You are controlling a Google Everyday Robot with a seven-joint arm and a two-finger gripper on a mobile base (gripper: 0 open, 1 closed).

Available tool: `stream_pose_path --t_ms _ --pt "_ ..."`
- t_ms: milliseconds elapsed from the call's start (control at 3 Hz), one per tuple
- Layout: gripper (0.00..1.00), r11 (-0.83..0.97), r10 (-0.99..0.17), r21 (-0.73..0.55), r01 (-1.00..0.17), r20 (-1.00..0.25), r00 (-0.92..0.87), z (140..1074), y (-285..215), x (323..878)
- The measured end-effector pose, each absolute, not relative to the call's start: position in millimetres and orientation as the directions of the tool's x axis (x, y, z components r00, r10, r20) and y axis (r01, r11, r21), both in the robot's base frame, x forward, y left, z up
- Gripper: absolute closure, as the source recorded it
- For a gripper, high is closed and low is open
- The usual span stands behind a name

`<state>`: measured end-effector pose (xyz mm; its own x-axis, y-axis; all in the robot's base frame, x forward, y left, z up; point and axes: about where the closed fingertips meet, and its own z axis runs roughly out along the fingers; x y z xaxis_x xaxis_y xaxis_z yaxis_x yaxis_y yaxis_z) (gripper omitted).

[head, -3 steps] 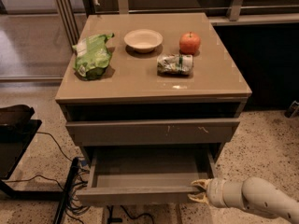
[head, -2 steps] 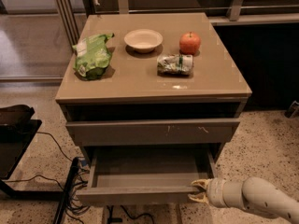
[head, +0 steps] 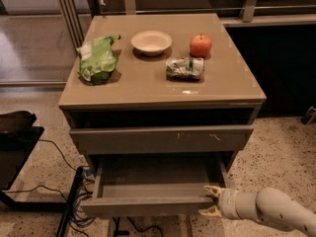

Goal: Open middle drawer

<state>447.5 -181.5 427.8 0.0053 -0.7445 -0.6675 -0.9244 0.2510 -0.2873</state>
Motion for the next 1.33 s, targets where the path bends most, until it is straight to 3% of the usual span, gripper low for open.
stream_pose_path --t_ms 333,1333 --pt "0.14 0.251 -0.745 -0.287 -0.924 -0.668 0.005 427.8 -181.5 447.5" --pt "0.84 0.278 -0.731 -0.259 -0.925 -0.682 -0.028 421.8 -208.4 404.5"
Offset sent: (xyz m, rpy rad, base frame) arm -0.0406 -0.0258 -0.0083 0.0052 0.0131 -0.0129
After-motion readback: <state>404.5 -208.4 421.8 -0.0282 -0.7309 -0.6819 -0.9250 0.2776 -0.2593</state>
